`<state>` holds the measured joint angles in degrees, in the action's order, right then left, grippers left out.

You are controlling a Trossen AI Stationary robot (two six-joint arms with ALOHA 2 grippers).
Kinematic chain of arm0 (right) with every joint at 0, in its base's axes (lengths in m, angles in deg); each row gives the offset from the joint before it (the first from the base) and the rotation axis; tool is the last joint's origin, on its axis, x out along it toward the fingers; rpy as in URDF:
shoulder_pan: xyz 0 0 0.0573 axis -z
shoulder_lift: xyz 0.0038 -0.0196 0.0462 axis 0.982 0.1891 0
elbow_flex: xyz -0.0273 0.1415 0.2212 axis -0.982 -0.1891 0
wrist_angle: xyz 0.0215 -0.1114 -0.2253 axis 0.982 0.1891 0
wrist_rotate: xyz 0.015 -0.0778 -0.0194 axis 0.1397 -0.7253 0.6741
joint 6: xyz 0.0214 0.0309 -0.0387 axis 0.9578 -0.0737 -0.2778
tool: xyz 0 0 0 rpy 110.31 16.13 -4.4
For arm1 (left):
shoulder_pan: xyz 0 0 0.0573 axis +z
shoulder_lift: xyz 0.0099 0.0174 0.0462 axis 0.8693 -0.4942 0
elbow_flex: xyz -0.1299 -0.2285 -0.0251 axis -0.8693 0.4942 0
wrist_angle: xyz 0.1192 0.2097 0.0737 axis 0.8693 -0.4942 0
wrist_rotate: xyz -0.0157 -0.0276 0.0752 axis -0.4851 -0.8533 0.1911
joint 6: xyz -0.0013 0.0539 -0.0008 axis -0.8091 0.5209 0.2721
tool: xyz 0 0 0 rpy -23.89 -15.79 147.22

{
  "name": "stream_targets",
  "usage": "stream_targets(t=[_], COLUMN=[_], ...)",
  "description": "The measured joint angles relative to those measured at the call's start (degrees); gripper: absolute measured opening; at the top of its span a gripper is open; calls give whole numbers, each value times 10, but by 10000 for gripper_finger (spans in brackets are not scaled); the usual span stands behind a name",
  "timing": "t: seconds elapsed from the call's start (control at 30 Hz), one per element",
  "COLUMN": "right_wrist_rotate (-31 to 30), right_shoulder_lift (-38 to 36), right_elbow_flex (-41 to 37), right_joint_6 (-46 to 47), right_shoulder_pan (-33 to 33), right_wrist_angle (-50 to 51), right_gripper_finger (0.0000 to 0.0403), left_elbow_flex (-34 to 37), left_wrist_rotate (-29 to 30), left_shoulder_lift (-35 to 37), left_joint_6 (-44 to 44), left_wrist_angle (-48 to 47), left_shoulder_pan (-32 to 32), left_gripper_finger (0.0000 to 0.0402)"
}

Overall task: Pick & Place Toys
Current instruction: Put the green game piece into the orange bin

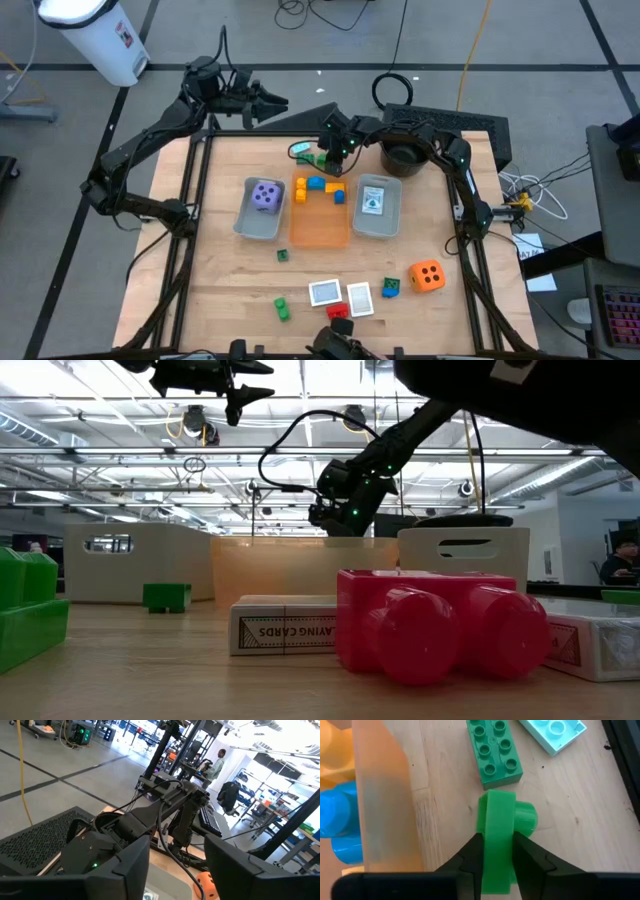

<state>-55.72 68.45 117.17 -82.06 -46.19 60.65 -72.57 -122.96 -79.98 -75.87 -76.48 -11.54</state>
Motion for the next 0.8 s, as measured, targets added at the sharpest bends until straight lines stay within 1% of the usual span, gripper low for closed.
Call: stream_targets(t=[0.23, 0.4, 0.57, 0.8], right_wrist_rotate=[-5, -23, -32, -31], right_shoulder_lift=[-14, -38, -77, -167], right_elbow_flex=[-2, -3, -3, -2], right_joint_6=[1, 1, 11, 17], right_shoulder_pan=[3, 12, 20, 20], right_wrist_angle=[-6, -9, -25, -63], right_gripper_finger=[76, 71, 77, 72], left_elbow_flex=[0, 0, 0, 0], left_wrist_rotate=[0, 0, 0, 2], left_shoulder_lift=[0, 0, 0, 0], left_joint_6=[1, 12, 14, 15], left_wrist_angle=[0, 0, 1, 5], left_shoulder_pan=[0, 0, 0, 0], left_gripper_finger=[204, 198, 186, 175])
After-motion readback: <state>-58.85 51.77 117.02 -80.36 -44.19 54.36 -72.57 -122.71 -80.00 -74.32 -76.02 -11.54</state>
